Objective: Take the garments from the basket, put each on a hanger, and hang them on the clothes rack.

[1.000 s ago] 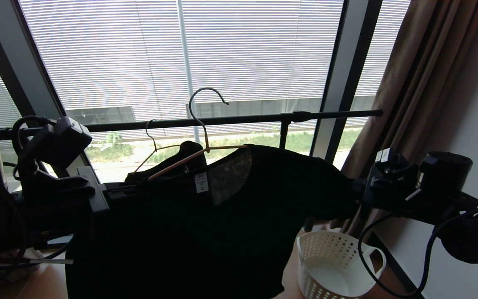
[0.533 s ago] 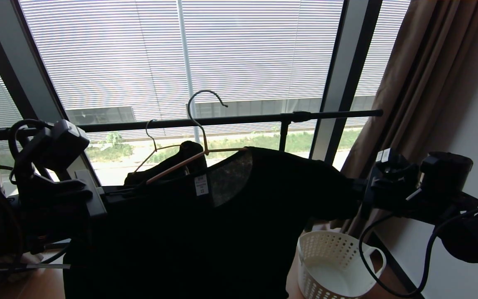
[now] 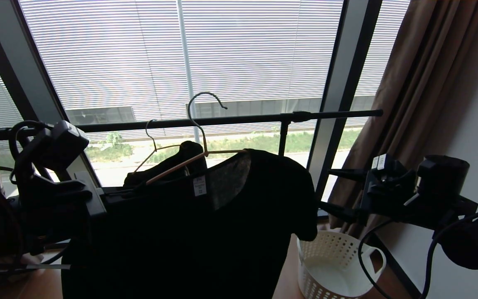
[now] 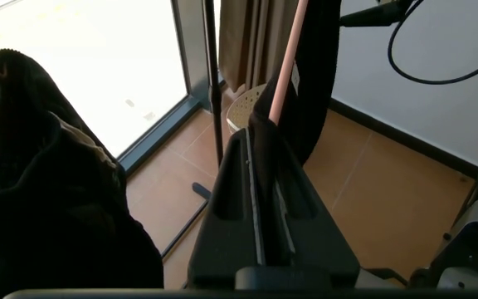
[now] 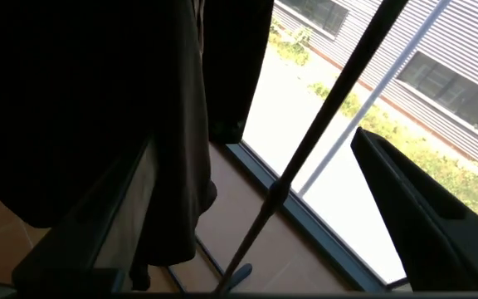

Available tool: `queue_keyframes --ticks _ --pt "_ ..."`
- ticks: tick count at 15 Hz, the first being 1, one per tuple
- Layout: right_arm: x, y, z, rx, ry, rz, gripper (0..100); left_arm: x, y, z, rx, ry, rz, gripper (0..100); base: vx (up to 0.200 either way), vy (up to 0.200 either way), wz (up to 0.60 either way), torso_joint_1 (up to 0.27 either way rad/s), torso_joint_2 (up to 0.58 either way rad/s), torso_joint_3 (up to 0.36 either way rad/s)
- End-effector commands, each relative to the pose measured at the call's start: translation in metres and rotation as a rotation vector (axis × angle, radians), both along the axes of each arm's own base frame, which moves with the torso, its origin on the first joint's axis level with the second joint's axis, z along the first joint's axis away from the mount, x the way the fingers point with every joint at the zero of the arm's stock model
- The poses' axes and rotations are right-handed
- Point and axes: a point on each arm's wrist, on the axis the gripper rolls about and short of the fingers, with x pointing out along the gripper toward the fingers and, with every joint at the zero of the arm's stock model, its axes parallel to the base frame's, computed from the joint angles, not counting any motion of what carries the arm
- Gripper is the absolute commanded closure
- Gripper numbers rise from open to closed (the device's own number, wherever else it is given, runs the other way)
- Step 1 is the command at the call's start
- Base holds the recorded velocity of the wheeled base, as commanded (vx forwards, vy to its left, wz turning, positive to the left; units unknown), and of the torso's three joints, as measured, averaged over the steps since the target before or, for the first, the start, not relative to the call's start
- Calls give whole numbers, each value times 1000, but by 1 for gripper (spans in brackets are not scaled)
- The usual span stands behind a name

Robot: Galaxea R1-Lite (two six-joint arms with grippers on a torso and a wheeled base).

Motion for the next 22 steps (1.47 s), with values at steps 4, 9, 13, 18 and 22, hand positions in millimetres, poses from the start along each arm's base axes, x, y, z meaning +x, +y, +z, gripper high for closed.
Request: queue_keyframes --ticks 4,9,13,18,22 --pt "-23 50 10 -48 -29 -51 0 1 0 -7 10 26 8 100 0 0 0 0 0 0" --pt "-39 60 32 33 -19 -48 0 9 9 -18 35 70 90 100 0 0 0 0 0 0" --pt "-45 65 46 72 -32 -70 0 25 5 -28 73 84 167 100 0 0 0 0 0 0" --pt "-50 63 56 101 -44 -73 0 55 -22 -45 62 70 295 100 0 0 0 0 0 0" --pt "-49 64 56 102 -45 -73 0 80 -32 -58 54 34 406 100 0 0 0 0 0 0"
